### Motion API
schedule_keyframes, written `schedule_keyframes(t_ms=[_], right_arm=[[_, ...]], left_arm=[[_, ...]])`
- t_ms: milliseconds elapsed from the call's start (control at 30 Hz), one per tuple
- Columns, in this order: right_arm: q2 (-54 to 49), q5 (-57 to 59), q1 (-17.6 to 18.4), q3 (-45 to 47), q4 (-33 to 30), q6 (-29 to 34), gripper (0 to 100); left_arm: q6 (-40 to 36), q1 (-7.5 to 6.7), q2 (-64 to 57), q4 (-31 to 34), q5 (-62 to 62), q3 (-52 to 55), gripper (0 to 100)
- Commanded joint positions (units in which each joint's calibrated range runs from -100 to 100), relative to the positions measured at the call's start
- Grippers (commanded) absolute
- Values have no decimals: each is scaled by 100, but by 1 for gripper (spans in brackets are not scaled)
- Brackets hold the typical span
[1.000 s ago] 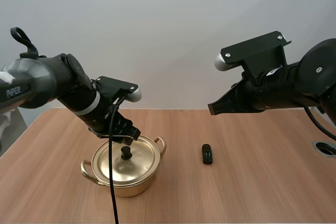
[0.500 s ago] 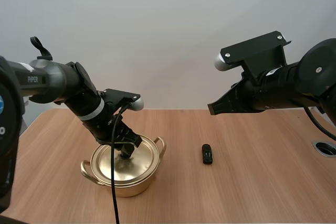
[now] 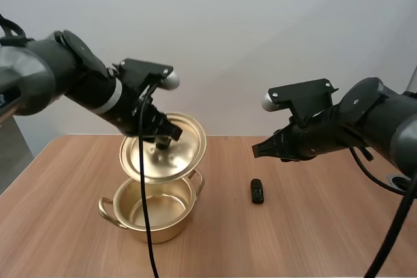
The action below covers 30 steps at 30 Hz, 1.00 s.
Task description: Open the pot, put the car inside, and close it
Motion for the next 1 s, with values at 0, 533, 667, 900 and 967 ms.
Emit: schedule_keyframes(t_ms=[0,533,667,900,967], right_arm=[[1514,-104,1,4,65,-1,87],[3681,-392,172,-331,817,-713,76],[3815,-728,408,-331,695,-722,76],[3858,-1757,531,-331,265,-434,76],[3866,-1952,533,-331,265,-434,76]], left_arm=[[-140,6,-852,-272,-96,-422,0],[-647,6,-2372,-253,-322,-1452,0],[-647,6,-2372,-253,-322,-1452,0],[-647,6,-2372,-253,-274,-1452,0],[-647,6,-2372,-253,-262,-1452,0]])
